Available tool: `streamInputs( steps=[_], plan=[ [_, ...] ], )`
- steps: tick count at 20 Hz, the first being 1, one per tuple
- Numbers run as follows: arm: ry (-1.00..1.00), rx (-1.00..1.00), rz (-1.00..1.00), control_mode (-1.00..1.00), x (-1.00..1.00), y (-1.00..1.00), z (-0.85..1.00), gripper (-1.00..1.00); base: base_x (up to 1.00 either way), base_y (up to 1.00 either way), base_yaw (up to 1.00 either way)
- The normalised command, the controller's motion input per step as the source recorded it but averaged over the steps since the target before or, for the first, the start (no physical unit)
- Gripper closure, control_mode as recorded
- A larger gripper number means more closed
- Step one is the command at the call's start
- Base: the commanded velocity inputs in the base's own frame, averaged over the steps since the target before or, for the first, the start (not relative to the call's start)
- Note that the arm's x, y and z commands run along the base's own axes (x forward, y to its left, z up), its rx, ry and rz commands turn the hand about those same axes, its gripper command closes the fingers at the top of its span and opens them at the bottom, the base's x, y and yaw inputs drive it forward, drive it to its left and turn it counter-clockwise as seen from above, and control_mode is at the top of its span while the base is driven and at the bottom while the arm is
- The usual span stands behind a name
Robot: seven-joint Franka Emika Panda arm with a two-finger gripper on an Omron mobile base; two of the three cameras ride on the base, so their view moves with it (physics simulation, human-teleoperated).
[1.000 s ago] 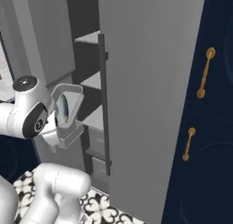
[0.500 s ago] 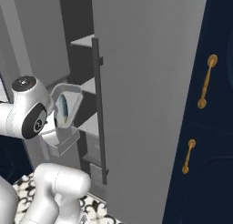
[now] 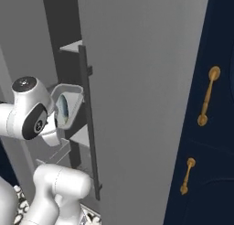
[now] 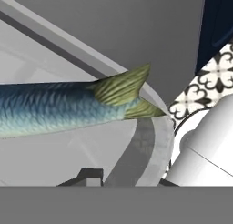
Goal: Take the meat container that has the fish and place it on the second highest rack of the freezer. Then take the vegetable container that has the carrot and potato and place it on the highest rack of the freezer.
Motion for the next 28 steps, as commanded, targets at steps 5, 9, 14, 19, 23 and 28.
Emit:
streamInputs(
  steps=[5, 9, 14, 19, 23, 28],
  plan=[
    [0.0, 0.0, 0.0, 1.0, 0.0, 0.0, 0.0, 1.0, 0.47, 0.46, 0.0],
    [0.0, 0.0, 0.0, 1.0, 0.0, 0.0, 0.0, 1.0, 0.61, 0.06, 0.0],
    [0.03, 0.07, 0.0, -1.0, 0.77, -0.12, -0.21, 1.0, 0.15, 0.0, 0.0],
    [0.08, 0.03, 0.0, -1.0, 0.99, -0.05, -0.37, 1.0, 0.0, 0.0, 0.0],
    [0.01, 0.0, 0.0, -1.0, 0.96, 0.0, -0.3, 1.0, 0.0, 0.0, 0.0],
    [0.06, 0.0, -0.02, -1.0, 0.99, 0.0, -0.16, 1.0, 0.0, 0.0, 0.0]
  ],
)
